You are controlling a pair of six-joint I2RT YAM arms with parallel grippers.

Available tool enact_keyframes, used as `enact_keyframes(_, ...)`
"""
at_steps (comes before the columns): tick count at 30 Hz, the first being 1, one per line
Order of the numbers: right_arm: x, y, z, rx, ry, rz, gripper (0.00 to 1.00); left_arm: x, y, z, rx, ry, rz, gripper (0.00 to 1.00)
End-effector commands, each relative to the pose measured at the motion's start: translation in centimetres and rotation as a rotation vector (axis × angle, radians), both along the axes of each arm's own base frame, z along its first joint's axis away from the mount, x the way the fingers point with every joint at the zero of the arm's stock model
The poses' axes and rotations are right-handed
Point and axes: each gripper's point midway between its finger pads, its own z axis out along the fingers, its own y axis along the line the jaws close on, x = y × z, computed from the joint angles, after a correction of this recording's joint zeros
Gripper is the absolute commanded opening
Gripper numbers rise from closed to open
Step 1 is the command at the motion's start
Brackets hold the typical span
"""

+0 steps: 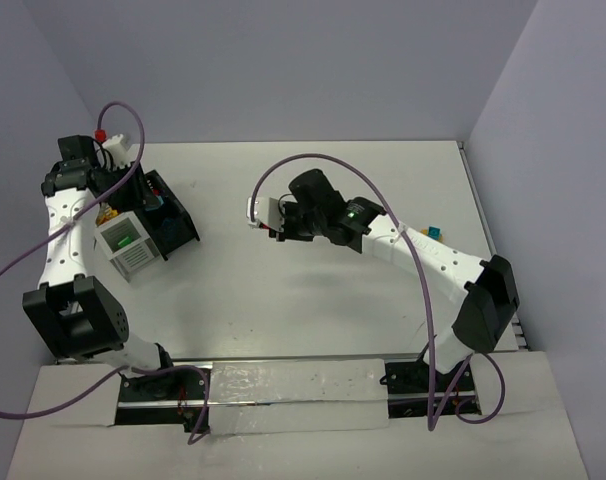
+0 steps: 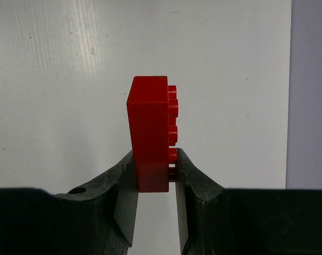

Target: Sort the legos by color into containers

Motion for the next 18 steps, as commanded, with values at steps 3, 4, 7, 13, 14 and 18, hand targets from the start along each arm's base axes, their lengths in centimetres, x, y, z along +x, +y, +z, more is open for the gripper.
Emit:
enact_keyframes(3, 1.2, 0.5, 3.3, 0.094, -0.013, -0.051, 0.0, 0.8, 1.1, -1.6, 0.055, 0.028, 0.003, 0.18)
enact_keyframes(4, 1.3, 0.4, 3.4, 0.097, -0.011, -0.054, 0.0, 0.8, 1.1, -2.0, 0.053, 0.037, 0.003, 0.21)
enact_keyframes(7, 1.3, 0.2, 3.5, 0.103, -0.007, -0.064, 0.0, 0.9, 1.1, -2.7, 0.047, 0.055, -0.001, 0.37)
enact_keyframes(13, 1.4, 0.6, 4.5, 0.139, -0.012, -0.063, 0.0, 2.0, 1.2, -1.4, 0.049, 0.01, -0.011, 0.73)
enact_keyframes(14, 1.4, 0.7, 4.7, 0.146, -0.013, -0.064, 0.0, 2.4, 1.2, -0.7, 0.049, -0.01, -0.014, 0.74)
enact_keyframes(18, 1.7, 1.3, 6.0, 0.194, -0.031, -0.065, 0.0, 3.2, 0.1, 2.0, 0.015, -0.083, -0.07, 0.78)
